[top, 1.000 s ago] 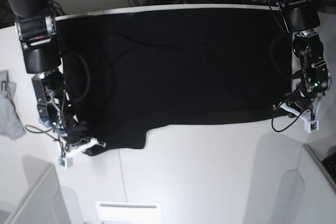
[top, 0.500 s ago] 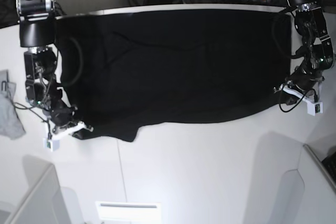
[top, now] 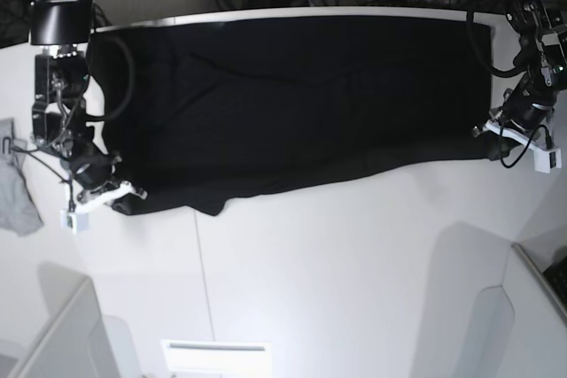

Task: Fold the T-shirt properly
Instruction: 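Grasp the hem corners and fold the hem up toward the collar, then lay the folded hem down at the collar and open both grippers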

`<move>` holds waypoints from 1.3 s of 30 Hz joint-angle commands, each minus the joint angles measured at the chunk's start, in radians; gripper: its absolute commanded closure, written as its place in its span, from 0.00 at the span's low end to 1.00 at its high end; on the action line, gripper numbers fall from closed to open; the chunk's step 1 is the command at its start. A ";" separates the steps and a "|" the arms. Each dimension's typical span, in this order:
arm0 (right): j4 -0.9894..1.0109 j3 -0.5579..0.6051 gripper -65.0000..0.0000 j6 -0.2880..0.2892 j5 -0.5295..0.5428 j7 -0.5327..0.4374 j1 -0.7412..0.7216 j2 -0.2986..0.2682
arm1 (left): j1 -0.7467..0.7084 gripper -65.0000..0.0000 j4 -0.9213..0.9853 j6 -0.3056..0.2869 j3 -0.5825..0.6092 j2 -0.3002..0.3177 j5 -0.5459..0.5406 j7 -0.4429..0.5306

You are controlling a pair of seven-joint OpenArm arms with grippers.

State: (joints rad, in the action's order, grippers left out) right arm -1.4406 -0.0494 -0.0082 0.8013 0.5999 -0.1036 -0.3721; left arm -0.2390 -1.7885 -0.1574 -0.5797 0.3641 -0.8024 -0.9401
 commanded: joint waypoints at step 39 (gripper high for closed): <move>-0.559 -0.407 1.00 0.009 0.013 0.177 0.468 0.080 | -0.250 1.00 -0.172 -0.008 -0.093 0.029 -0.016 -0.018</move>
State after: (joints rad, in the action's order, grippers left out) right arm -1.9800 -0.4473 -0.0071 0.8078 0.8009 0.3664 -0.2798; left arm -0.4812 -1.9419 -0.1616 -0.6559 0.3733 -0.8173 -0.9771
